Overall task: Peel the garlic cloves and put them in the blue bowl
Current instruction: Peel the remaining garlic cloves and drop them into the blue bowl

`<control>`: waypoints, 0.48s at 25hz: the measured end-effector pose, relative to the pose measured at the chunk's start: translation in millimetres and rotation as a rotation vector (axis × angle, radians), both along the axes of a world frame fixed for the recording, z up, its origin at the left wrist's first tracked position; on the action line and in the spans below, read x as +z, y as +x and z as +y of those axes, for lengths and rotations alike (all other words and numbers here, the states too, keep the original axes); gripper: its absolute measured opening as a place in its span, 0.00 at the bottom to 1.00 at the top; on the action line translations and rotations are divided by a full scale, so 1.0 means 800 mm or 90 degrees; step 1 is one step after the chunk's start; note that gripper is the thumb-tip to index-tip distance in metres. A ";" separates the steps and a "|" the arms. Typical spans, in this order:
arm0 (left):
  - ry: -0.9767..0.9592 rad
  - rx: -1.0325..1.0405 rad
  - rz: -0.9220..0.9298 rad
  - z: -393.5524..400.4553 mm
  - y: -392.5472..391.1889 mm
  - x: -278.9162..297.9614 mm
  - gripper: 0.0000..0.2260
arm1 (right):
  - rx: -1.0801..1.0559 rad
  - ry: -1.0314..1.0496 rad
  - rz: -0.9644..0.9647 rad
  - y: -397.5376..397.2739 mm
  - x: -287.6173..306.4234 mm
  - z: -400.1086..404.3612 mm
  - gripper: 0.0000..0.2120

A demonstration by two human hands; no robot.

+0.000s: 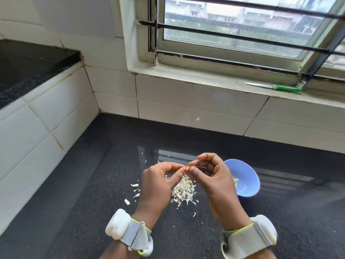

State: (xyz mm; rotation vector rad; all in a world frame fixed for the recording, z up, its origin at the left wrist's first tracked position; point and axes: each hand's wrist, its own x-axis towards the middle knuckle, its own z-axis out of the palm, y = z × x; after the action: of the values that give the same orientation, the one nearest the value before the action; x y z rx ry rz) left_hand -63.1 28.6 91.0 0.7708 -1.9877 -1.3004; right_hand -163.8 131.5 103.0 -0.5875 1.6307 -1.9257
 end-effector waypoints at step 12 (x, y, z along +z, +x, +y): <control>-0.160 0.038 -0.005 0.004 -0.003 -0.001 0.04 | -0.006 0.045 0.115 0.003 0.005 -0.005 0.14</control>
State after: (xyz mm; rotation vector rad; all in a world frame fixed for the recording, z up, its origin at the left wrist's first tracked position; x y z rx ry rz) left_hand -65.5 32.1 90.5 0.7092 -2.0682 -0.9907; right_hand -161.4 127.6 106.9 -0.7442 1.8073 -1.8594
